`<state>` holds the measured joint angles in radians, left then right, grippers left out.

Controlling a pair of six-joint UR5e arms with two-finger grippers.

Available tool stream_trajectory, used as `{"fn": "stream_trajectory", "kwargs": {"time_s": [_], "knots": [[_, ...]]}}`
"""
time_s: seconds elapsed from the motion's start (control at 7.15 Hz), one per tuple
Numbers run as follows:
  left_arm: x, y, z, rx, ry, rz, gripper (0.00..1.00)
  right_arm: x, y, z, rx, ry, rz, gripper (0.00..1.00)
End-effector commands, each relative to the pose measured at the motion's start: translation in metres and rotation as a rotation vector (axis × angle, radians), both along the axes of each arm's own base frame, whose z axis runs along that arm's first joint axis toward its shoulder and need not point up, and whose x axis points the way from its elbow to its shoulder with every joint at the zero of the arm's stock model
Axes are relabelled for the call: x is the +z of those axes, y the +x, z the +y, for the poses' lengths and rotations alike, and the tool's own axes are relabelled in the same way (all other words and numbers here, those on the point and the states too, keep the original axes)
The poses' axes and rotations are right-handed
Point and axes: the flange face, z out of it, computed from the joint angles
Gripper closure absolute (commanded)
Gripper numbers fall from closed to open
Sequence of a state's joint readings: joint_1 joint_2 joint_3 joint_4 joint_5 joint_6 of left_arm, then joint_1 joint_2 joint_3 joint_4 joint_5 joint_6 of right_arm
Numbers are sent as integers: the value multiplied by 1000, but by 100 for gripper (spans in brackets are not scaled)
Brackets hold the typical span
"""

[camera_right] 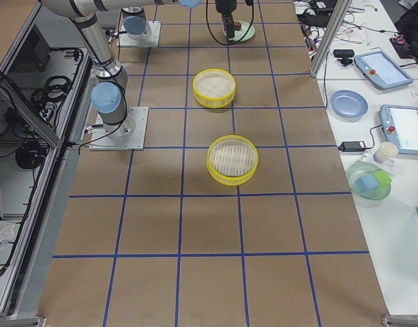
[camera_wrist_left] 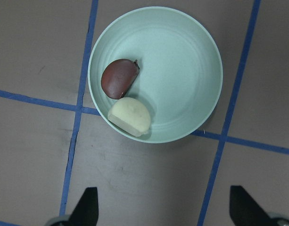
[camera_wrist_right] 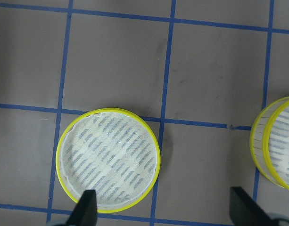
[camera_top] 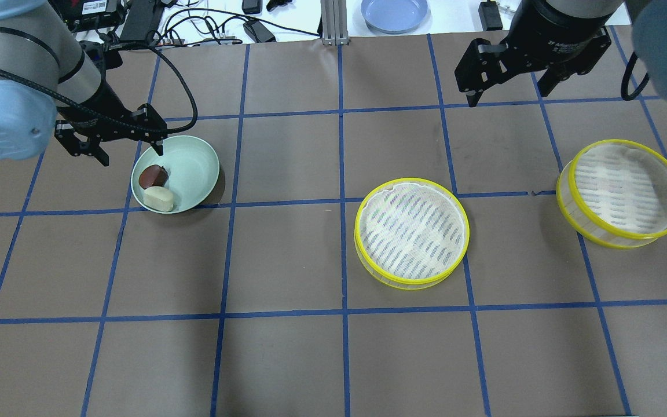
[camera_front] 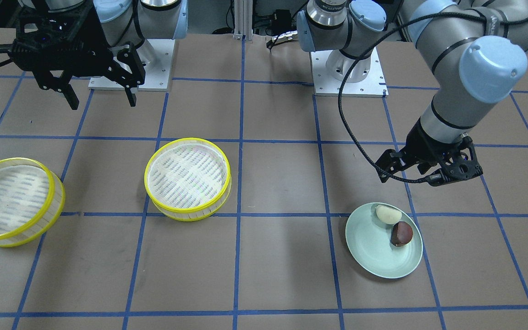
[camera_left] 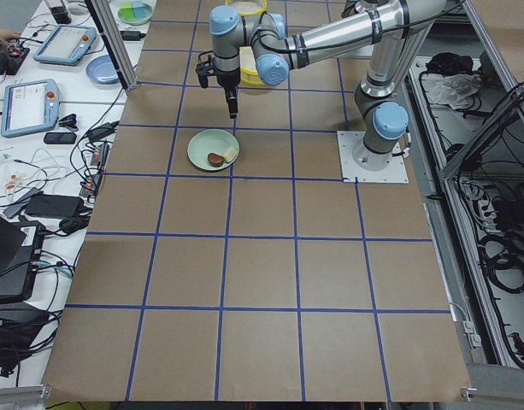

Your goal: Stack buns with steamer

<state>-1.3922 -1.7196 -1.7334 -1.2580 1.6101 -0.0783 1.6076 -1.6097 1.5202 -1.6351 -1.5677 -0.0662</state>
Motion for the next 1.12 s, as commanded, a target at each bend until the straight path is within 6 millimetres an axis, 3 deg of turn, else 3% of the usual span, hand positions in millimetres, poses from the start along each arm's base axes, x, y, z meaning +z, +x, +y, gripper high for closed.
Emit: {"fn": "stream_trajectory", "kwargs": {"time_s": [0.0, 0.14, 0.28, 0.42, 0.7, 0.84, 0.98], "knots": [[-58, 13, -18, 127, 73, 6, 3, -10, -7, -5, -7, 29, 8, 0], [-84, 22, -25, 183, 109, 14, 3, -27, -54, -21, -74, 83, 4, 0], [-107, 27, -30, 210, 149, 14, 4, -51, -113, -39, -116, 137, -10, 0], [-125, 31, -33, 212, 182, 9, 4, -59, -140, -42, -61, 152, 4, 0], [-151, 33, -45, 224, 212, 14, 4, -68, -165, -48, 7, 162, 13, 0], [-158, 34, -50, 225, 200, 13, 7, -67, -165, -49, -1, 159, 12, 0], [-163, 37, -52, 223, 207, 0, 21, -66, -162, -45, -23, 168, 2, 0]]}}
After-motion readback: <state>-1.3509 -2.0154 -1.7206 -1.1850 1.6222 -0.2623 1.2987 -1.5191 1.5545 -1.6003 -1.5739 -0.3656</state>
